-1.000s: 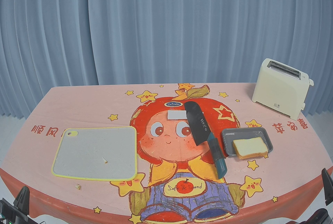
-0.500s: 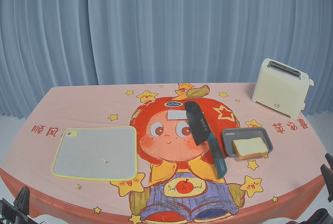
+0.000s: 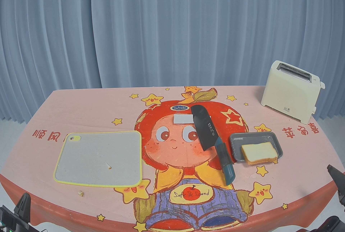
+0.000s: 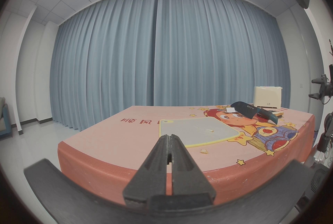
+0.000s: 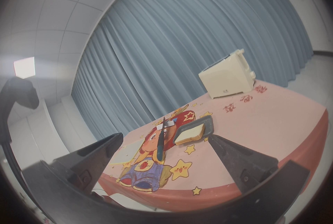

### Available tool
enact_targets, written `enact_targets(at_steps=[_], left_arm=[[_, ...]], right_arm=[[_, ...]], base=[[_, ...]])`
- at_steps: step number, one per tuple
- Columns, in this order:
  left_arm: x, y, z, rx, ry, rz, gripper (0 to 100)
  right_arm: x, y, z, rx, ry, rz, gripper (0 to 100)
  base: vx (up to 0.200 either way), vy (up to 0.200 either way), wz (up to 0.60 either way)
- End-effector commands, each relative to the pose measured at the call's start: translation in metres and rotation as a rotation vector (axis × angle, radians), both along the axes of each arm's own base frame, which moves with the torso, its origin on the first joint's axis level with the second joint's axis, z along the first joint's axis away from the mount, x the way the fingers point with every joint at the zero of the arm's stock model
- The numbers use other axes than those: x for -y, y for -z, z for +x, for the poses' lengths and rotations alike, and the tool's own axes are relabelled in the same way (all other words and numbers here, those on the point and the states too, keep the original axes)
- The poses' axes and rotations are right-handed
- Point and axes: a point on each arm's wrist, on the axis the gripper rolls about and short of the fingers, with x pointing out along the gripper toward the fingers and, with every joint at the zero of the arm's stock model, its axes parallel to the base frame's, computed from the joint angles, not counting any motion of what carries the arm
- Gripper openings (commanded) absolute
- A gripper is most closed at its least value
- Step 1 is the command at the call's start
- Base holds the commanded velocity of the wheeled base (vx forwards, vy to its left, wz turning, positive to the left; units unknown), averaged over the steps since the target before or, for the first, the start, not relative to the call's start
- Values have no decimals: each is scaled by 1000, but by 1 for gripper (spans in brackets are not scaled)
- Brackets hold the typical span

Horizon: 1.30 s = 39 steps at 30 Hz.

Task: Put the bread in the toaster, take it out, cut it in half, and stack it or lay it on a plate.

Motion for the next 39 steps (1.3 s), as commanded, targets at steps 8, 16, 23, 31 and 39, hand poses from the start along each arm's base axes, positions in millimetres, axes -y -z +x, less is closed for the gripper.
enact_targets(at_steps=[8, 16, 23, 31, 39], left_arm=[[0, 5, 1, -18, -1, -1, 0], [0, 5, 1, -18, -1, -1, 0], [0, 5, 1, -18, -1, -1, 0], [0, 5, 1, -18, -1, -1, 0], [0, 5, 1, -18, -1, -1, 0]], right_arm=[[-3, -2, 10, -137, -33, 149, 100], [-5, -1, 19, -207, -23, 162, 100], [-11, -8, 40, -245, -25, 208, 100], [-24, -4, 66, -368, -71, 261, 100], [-44, 7, 82, -523, -153, 338, 100]], base=[[0, 0, 0], [0, 0, 0], [0, 0, 0], [0, 0, 0], [0, 0, 0]])
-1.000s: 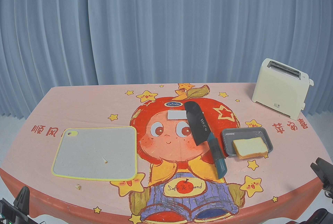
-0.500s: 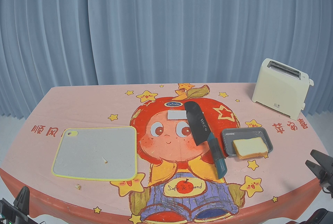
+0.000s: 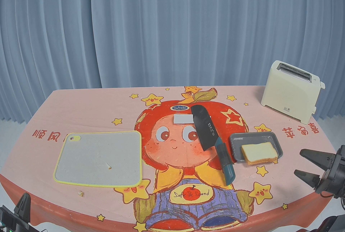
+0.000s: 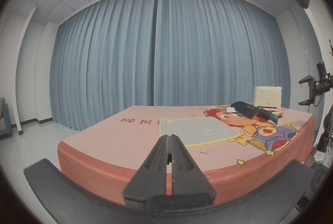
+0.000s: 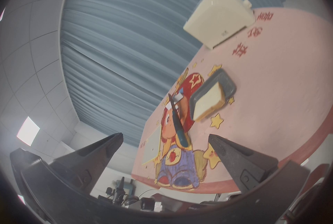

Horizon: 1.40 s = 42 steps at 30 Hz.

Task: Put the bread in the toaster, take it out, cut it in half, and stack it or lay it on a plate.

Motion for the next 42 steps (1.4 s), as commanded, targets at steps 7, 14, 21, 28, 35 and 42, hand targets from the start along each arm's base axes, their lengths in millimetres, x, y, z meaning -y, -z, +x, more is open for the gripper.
enact_targets(at_steps=[7, 14, 21, 28, 35, 42], left_arm=[[0, 5, 1, -18, -1, -1, 0], [0, 5, 1, -18, -1, -1, 0], [0, 5, 1, -18, -1, -1, 0], [0, 5, 1, -18, -1, -1, 0], [0, 5, 1, -18, -1, -1, 0], [0, 5, 1, -18, -1, -1, 0]], right_arm=[[-23, 22, 32, -155, -44, 26, 100], [-30, 23, 37, -198, -47, 85, 100], [-32, 23, 42, -209, -44, 84, 100], [-35, 17, 49, -191, -41, 93, 100], [-39, 18, 58, -210, -34, 84, 100], [-41, 17, 64, -212, -28, 84, 100]], base=[[0, 0, 0], [0, 0, 0], [0, 0, 0], [0, 0, 0], [0, 0, 0], [0, 0, 0]])
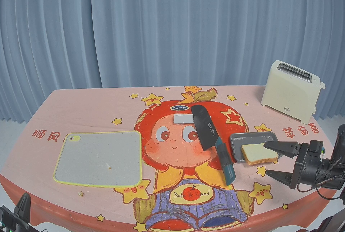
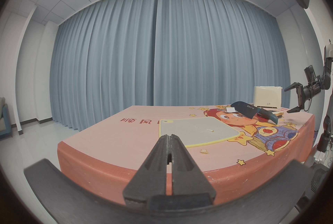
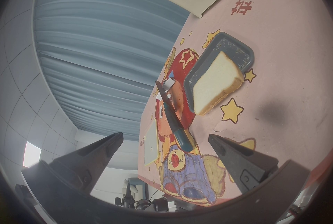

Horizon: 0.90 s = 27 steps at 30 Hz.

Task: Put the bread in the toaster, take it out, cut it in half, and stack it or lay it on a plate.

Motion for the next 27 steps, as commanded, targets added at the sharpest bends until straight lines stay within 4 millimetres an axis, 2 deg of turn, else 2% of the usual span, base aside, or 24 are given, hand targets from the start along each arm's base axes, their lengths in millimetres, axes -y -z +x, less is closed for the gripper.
enact_targets(at_steps=[1, 13, 27], left_arm=[[0, 5, 1, -18, -1, 1, 0], [0, 5, 1, -18, -1, -1, 0], [0, 5, 1, -18, -1, 1, 0]], right_arm=[[-2, 1, 3, -7, 0, -3, 100], [-6, 5, 21, -42, 23, -21, 100], [-1, 12, 28, -96, 75, -14, 100]], base=[[0, 0, 0], [0, 0, 0], [0, 0, 0]])
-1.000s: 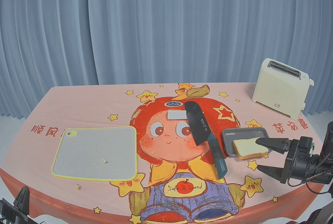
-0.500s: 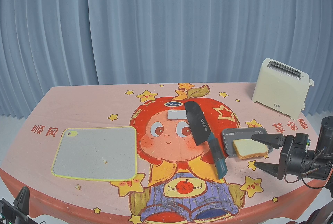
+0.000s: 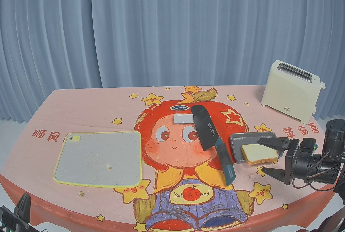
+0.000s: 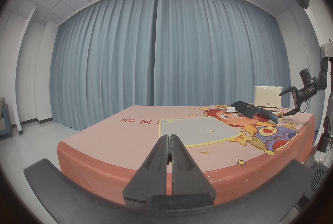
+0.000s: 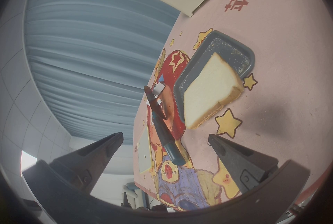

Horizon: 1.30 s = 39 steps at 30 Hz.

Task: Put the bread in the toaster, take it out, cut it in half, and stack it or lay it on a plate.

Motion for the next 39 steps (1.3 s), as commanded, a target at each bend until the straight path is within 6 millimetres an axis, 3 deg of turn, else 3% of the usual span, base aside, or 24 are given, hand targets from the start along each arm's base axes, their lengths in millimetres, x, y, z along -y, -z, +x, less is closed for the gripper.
enact_targets(at_steps=[1, 22, 39], left_arm=[[0, 5, 1, -18, -1, 1, 0], [0, 5, 1, -18, -1, 1, 0], [0, 5, 1, -18, -1, 1, 0]], right_arm=[[3, 3, 4, -32, 38, 14, 100], [15, 16, 24, -98, 130, -1, 100], [21, 12, 30, -76, 145, 26, 100]], base=[[0, 0, 0], [0, 0, 0], [0, 0, 0]])
